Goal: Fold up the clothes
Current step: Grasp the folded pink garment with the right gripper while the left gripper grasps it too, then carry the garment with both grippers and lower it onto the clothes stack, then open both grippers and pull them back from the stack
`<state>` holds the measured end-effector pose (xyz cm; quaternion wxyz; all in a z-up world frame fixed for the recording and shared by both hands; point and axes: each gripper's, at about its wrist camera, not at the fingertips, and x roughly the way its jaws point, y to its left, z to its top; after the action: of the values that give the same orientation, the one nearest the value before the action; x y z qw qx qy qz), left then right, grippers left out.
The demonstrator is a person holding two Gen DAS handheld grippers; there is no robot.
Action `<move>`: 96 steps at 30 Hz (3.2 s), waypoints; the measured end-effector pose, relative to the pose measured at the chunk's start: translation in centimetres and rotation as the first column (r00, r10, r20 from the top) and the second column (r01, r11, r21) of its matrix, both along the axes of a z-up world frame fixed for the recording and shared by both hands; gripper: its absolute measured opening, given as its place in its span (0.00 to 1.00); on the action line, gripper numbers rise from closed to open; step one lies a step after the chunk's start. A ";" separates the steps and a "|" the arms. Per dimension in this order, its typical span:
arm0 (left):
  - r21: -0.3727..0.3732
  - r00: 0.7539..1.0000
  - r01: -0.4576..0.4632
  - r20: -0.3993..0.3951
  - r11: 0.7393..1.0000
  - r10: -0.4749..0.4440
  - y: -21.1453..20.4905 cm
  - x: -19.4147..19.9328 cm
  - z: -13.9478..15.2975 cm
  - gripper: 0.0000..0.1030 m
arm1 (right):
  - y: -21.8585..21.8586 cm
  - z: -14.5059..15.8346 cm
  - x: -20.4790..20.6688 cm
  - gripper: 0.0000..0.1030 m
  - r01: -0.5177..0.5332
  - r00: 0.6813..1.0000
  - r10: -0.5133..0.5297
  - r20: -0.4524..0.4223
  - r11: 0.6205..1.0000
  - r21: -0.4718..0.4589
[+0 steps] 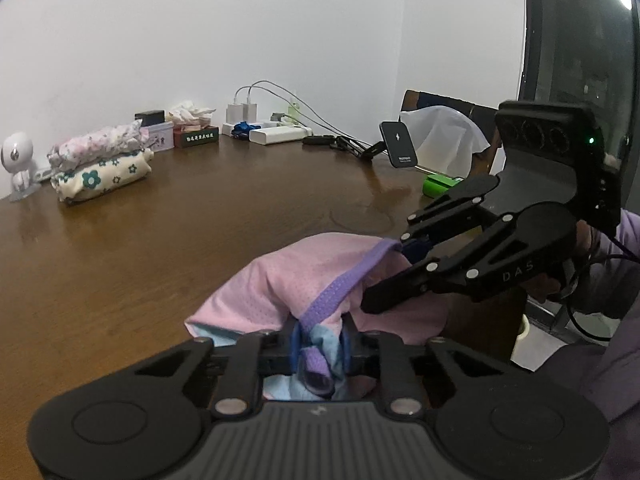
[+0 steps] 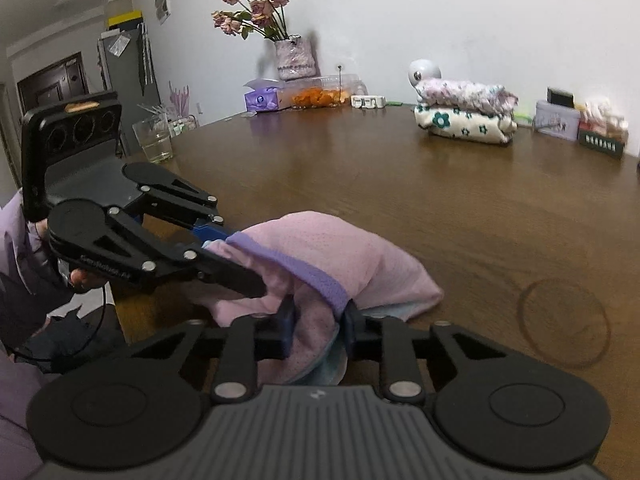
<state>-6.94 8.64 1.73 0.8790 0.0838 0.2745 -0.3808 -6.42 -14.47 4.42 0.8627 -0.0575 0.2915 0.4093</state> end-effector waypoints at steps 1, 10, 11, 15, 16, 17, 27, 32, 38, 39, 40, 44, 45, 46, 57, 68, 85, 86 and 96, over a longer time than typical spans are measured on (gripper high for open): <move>-0.004 1.000 -0.003 0.003 1.000 0.003 0.1 0.4 0.3 0.16 | 0.1 0.3 0.3 0.18 0.002 1.000 -0.002 0.007 1.000 0.006; -0.006 0.995 0.004 0.096 1.000 -0.004 1.3 6.4 5.7 0.16 | 1.4 5.5 6.0 0.18 0.019 0.999 -0.020 0.049 1.000 0.011; 0.002 0.993 0.008 0.120 1.000 -0.008 1.4 7.1 6.7 0.16 | 1.7 6.5 6.7 0.18 0.024 0.998 -0.024 0.061 1.000 0.010; 0.056 0.971 -0.004 0.239 0.998 -0.010 1.4 11.1 11.0 0.16 | 3.1 10.5 9.9 0.18 0.035 0.984 -0.031 0.178 0.999 -0.020; 0.066 0.963 -0.006 0.268 0.998 -0.012 1.4 12.3 12.0 0.16 | 3.5 11.4 11.0 0.18 0.041 0.977 -0.034 0.211 0.999 -0.028; 0.075 0.956 -0.009 0.295 0.997 -0.013 1.4 13.5 12.9 0.16 | 3.8 12.3 12.3 0.18 0.047 0.969 -0.037 0.243 0.998 -0.035; 0.054 0.930 -0.112 0.359 0.992 0.085 2.5 30.6 15.9 0.17 | 6.4 16.7 30.8 0.18 0.057 0.948 -0.044 0.317 0.998 -0.032; 0.036 0.955 -0.152 0.263 0.988 0.137 3.6 37.4 10.9 0.18 | 7.8 12.6 39.9 0.18 0.070 0.980 -0.066 0.187 0.997 -0.017; 0.058 0.963 -0.180 0.215 0.982 0.164 4.3 38.8 6.2 0.55 | 7.9 6.4 42.5 0.60 0.107 0.989 -0.098 0.107 0.991 -0.086; 0.047 0.961 -0.183 0.217 0.982 0.169 4.6 38.5 6.2 0.63 | 7.6 6.0 42.2 0.68 0.114 0.988 -0.103 0.116 0.989 -0.092; 0.042 0.960 -0.178 0.228 0.983 0.164 5.0 37.9 6.7 0.64 | 7.3 6.3 41.8 0.79 0.118 0.985 -0.105 0.137 0.988 -0.096; -0.019 0.944 -0.169 0.283 0.986 0.167 6.3 35.7 9.8 0.67 | 5.0 9.1 39.6 0.78 0.138 0.967 -0.137 0.214 0.990 0.013; -0.055 0.943 -0.172 0.280 0.984 0.180 6.3 35.7 10.7 0.68 | 4.7 9.7 39.5 0.77 0.141 0.965 -0.149 0.216 0.989 0.054; -0.084 0.941 -0.181 0.273 0.980 0.198 6.1 36.0 11.2 0.68 | 4.8 10.1 39.6 0.75 0.140 0.965 -0.155 0.211 0.987 0.081; -0.021 0.926 -0.362 0.104 0.932 0.363 3.9 39.3 7.5 0.34 | 9.2 5.3 42.1 0.28 0.236 0.964 -0.236 0.121 0.972 0.016; -0.166 0.795 -0.531 0.243 0.831 0.556 4.5 22.8 15.6 0.92 | 3.6 13.2 26.2 0.93 0.382 0.880 -0.411 0.239 0.910 0.159; 0.044 0.716 -0.697 -0.009 0.716 0.698 -0.8 2.0 2.5 1.00 | -3.4 3.0 2.0 1.00 0.565 0.824 -0.565 0.043 0.825 0.013; 0.046 0.713 -0.700 -0.013 0.713 0.701 -0.8 1.9 2.0 1.00 | -3.4 2.5 1.5 1.00 0.565 0.823 -0.565 0.060 0.825 0.014; 0.096 0.718 -0.693 -0.004 0.715 0.696 -1.1 2.9 -0.4 1.00 | -2.4 -1.6 3.2 1.00 0.600 0.800 -0.599 0.047 0.799 -0.035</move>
<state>-4.07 7.53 1.32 0.9475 0.0054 0.3196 -0.0123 -3.22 -16.92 2.82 0.9508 0.0100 0.2903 0.1075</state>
